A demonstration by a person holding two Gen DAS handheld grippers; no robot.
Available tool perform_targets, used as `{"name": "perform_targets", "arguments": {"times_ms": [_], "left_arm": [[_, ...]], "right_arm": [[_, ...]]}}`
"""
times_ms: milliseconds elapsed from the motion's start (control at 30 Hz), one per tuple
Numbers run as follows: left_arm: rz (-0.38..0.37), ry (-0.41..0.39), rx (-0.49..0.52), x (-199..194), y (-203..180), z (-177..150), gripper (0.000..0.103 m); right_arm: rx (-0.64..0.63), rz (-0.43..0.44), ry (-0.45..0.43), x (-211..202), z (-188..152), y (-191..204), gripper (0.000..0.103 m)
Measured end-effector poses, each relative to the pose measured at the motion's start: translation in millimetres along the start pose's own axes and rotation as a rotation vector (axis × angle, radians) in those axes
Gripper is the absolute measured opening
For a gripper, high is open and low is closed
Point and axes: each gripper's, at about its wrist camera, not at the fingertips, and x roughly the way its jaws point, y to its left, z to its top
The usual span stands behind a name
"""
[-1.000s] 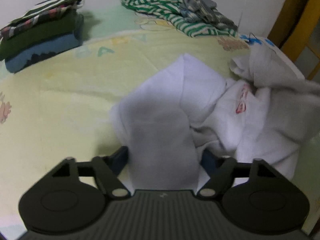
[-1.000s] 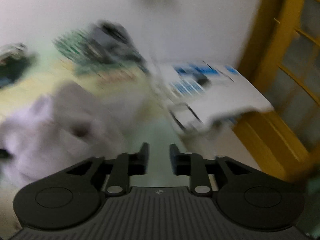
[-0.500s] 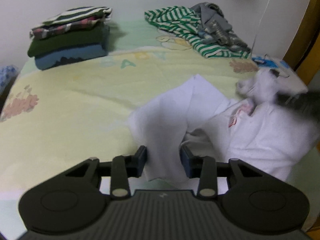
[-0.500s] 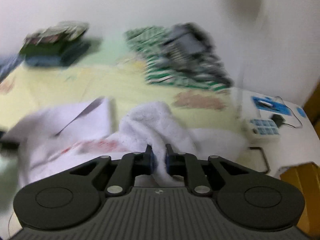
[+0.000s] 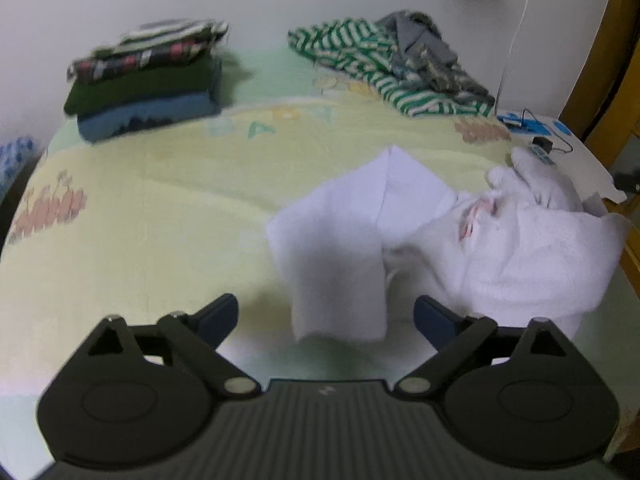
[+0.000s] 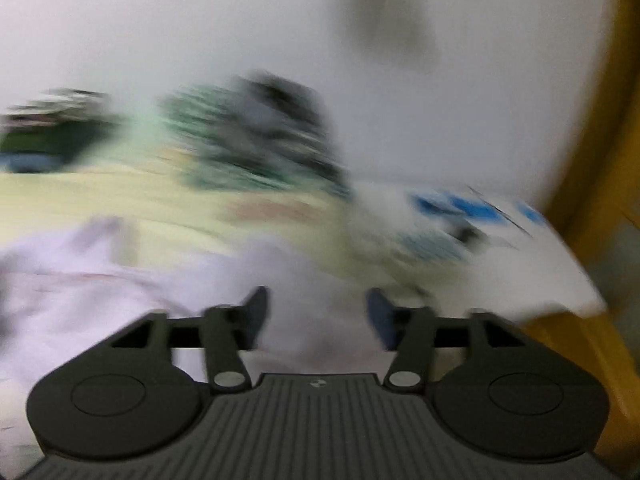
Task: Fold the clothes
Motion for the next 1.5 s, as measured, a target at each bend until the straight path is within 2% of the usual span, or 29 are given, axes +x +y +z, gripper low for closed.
{"name": "perform_targets", "arguments": {"times_ms": [33, 100, 167, 233, 300, 333, 367, 400, 467, 600, 700, 733, 800, 833, 867, 933, 1000, 1100, 1133, 1200, 1233, 1267, 1333, 1433, 1500], "left_arm": [[0.005, 0.011, -0.002, 1, 1, -3, 0.095], [0.020, 0.017, 0.004, 0, 1, -8, 0.095], [0.028, 0.012, 0.013, -3, -1, -12, 0.098], [0.037, 0.004, 0.031, -4, -4, -17, 0.099], [0.060, 0.005, 0.076, 1, -10, -19, 0.099], [0.074, 0.007, 0.101, 4, -14, -20, 0.098], [0.082, 0.005, 0.123, 7, -16, -21, 0.098], [0.084, 0.002, 0.139, 9, -18, -21, 0.098], [0.063, 0.001, 0.149, 14, -20, -19, 0.098], [0.014, -0.001, 0.185, 24, -29, -14, 0.099], [-0.004, 0.005, 0.221, 35, -37, -10, 0.099], [-0.010, 0.007, 0.231, 39, -39, -9, 0.095], [-0.021, 0.009, 0.241, 44, -43, -5, 0.085], [-0.027, 0.008, 0.237, 45, -43, -2, 0.080], [-0.035, 0.006, 0.230, 44, -42, 2, 0.073], [-0.051, 0.002, 0.210, 40, -39, 12, 0.070], [-0.062, -0.013, 0.191, 34, -36, 20, 0.070], [-0.061, -0.040, 0.181, 25, -39, 30, 0.063], [-0.062, -0.047, 0.179, 22, -40, 33, 0.060], [-0.063, -0.070, 0.175, 14, -43, 37, 0.061], [-0.061, -0.086, 0.170, 10, -43, 38, 0.064], [-0.054, -0.101, 0.167, 6, -42, 38, 0.068], [-0.032, -0.126, 0.165, 0, -39, 36, 0.078], [-0.029, -0.112, 0.149, 0, -35, 31, 0.079], [-0.041, -0.088, 0.139, 5, -35, 23, 0.084]], "right_arm": [[-0.042, 0.078, -0.017, -1, 2, 16, 0.082], [-0.152, 0.208, -0.028, 3, 5, 54, 0.082], [-0.292, 0.235, -0.023, 17, 0, 95, 0.082], [-0.354, 0.257, 0.001, 35, -5, 118, 0.082], [-0.383, 0.283, 0.052, 56, -8, 132, 0.064], [-0.369, 0.288, 0.080, 61, -7, 132, 0.030], [-0.320, 0.306, 0.095, 58, -3, 126, 0.005], [-0.270, 0.323, 0.109, 56, 1, 119, 0.005], [-0.174, 0.337, 0.067, 36, 8, 97, 0.001], [-0.069, 0.192, -0.056, -5, 22, 60, 0.000], [0.018, 0.107, -0.074, -23, 21, 30, 0.000], [0.030, 0.076, -0.067, -27, 19, 22, 0.000], [-0.013, 0.088, -0.037, -32, 12, 26, 0.010], [-0.036, 0.094, -0.022, -35, 9, 29, 0.026], [-0.082, 0.124, -0.017, -37, 3, 42, 0.056], [-0.194, 0.186, -0.015, -40, -9, 73, 0.083], [-0.314, 0.218, -0.042, -39, -26, 106, 0.082], [-0.365, 0.216, -0.037, -22, -38, 131, 0.078], [-0.364, 0.219, -0.033, -15, -38, 134, 0.074], [-0.363, 0.180, -0.025, -4, -38, 138, 0.049], [-0.344, 0.179, -0.006, 3, -33, 133, 0.019], [-0.291, 0.207, 0.017, 7, -26, 123, 0.002], [-0.173, 0.264, 0.024, 8, -14, 100, 0.002], [-0.112, 0.245, -0.037, -4, 2, 74, 0.000], [-0.054, 0.232, -0.081, -16, 16, 53, 0.000]]}}
